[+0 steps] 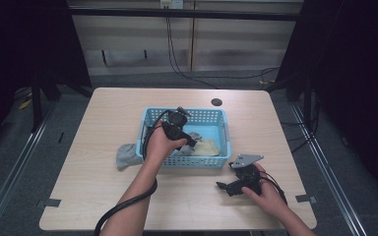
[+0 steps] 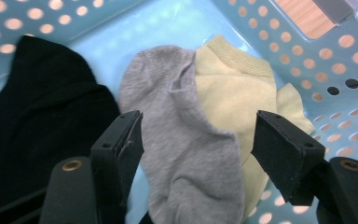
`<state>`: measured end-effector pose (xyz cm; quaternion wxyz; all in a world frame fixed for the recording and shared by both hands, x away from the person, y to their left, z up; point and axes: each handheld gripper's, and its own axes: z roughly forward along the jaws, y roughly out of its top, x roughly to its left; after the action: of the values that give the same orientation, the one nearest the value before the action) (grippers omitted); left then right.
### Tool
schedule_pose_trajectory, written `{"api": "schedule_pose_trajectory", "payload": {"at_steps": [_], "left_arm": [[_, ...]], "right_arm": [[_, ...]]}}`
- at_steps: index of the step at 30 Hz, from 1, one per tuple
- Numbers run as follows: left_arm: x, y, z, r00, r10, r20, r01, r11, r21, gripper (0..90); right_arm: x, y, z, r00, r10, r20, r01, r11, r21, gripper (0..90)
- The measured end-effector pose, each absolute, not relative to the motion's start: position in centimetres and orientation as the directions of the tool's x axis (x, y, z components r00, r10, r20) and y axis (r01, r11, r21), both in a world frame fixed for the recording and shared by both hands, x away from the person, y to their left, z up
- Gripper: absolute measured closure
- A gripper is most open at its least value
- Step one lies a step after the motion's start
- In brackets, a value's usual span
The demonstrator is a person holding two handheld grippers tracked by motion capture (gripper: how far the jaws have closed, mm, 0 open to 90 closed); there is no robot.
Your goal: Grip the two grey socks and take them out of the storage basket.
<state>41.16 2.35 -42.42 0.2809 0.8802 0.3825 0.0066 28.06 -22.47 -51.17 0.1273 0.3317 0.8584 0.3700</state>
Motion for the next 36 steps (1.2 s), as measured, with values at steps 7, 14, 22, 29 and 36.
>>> {"api": "schedule_pose_trajectory", "payload": {"at_steps": [7,14,22,29,36], "left_arm": [[41.2,0.9,-42.9,0.713,0.672,-0.202,0.666,-0.557,0.496,32.2],[41.2,-0.1,-43.5,0.717,0.670,-0.192,0.665,-0.576,0.475,30.2],[41.6,0.4,-44.6,0.691,0.696,-0.192,0.695,-0.569,0.440,30.7],[41.8,0.8,-44.9,0.694,0.688,-0.210,0.703,-0.588,0.400,53.4],[41.7,1.3,-44.9,0.692,0.687,-0.224,0.715,-0.606,0.349,79.8]], "right_arm": [[28.1,-22.5,-51.2,-0.748,0.664,0.028,0.476,0.506,0.719,9.9],[28.1,-22.5,-51.2,-0.748,0.663,0.024,0.473,0.507,0.721,9.9],[28.1,-22.5,-51.2,-0.748,0.663,0.025,0.473,0.507,0.721,9.9],[28.1,-22.5,-51.2,-0.748,0.663,0.028,0.476,0.506,0.720,9.9],[28.1,-22.5,-51.2,-0.749,0.662,0.026,0.474,0.508,0.719,9.9]]}}
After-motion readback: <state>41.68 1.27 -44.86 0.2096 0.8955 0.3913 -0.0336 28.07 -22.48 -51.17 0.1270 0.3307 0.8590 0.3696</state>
